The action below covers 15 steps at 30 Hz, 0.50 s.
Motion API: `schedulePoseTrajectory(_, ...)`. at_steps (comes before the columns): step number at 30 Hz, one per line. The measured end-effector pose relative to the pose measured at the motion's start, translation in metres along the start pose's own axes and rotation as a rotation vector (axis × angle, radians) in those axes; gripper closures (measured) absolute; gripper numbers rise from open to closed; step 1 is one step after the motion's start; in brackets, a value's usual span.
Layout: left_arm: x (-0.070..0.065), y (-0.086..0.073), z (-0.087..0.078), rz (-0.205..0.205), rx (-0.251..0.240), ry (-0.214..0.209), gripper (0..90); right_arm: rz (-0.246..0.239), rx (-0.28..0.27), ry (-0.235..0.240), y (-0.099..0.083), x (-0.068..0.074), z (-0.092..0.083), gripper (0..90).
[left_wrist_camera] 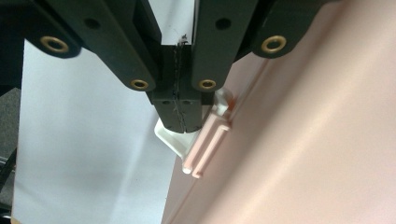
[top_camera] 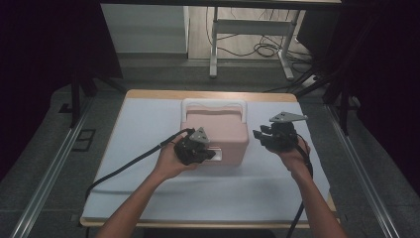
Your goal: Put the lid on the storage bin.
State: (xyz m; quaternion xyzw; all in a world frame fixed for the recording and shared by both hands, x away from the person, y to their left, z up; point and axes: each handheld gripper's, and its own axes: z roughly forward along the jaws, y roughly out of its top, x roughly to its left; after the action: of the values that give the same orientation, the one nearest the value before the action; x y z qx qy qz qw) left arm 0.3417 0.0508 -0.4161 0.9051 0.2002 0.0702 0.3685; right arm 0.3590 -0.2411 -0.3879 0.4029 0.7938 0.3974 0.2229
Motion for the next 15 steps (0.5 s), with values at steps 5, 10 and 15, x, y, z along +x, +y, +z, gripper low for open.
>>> schedulePoseTrajectory(5, 0.0003, 0.0002, -0.0001, 0.0, 0.002, -0.002, 90.0, -0.001, -0.012, 0.019, -0.0013, 0.0027, 0.0023, 63.1)
schedulePoseTrajectory(10, 0.0003, 0.0002, -0.0004, 0.001, -0.001, -0.001, 90.0, -0.007, -0.02, 0.033, -0.0028, 0.0046, 0.0044, 61.7)
schedulePoseTrajectory(15, 0.0014, 0.0005, -0.001, -0.005, -0.004, -0.008, 89.3, -0.007, -0.028, 0.038, -0.0061, 0.0049, 0.0041, 61.5)
